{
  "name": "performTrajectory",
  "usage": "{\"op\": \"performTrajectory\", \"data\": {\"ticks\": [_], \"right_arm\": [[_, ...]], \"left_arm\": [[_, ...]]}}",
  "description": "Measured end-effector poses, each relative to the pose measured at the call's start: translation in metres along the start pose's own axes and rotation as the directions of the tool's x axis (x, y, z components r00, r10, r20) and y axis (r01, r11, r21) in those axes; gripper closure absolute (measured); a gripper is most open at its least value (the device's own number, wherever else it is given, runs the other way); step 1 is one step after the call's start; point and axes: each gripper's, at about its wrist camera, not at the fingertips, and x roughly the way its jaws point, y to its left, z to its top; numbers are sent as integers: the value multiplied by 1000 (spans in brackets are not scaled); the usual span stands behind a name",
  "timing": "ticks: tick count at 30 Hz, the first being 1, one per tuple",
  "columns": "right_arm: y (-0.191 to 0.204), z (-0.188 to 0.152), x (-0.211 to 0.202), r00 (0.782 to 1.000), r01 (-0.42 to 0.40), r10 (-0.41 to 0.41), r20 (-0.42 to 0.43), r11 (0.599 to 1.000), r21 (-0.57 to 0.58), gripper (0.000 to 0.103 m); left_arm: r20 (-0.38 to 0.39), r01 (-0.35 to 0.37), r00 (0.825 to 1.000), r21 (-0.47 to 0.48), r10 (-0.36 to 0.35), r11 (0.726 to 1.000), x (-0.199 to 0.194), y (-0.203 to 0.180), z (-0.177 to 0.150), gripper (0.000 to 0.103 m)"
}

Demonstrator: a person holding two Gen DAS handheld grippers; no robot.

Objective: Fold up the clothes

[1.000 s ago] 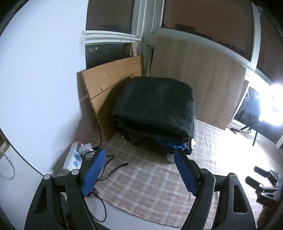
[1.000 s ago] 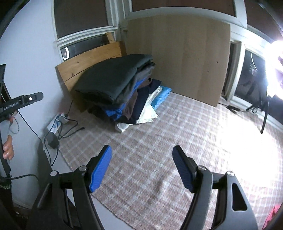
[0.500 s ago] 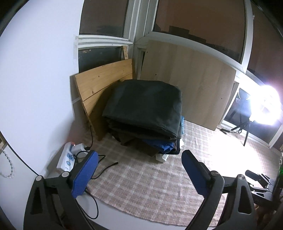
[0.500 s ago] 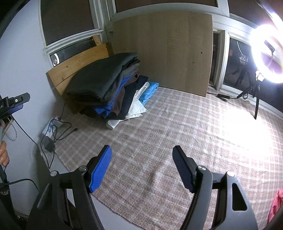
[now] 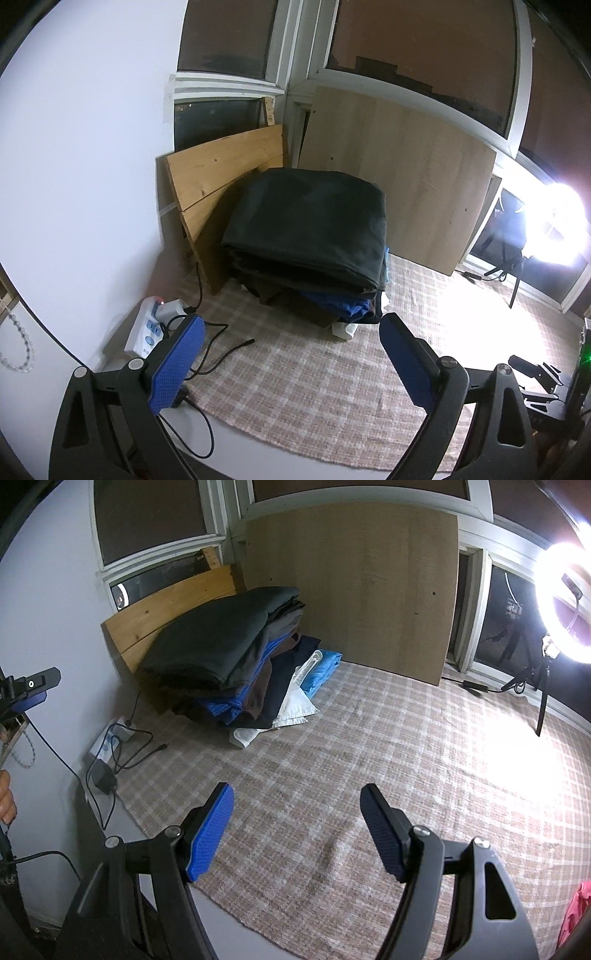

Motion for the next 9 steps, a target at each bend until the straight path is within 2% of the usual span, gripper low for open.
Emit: {"op": "performTrajectory", "data": {"ticks": [9], "right_arm": [[8,2,0,1000,0,0,1,1000,-15,33]], "left_arm": [[20,14,1000,3,-14,1000,-2,7,0,8]]}}
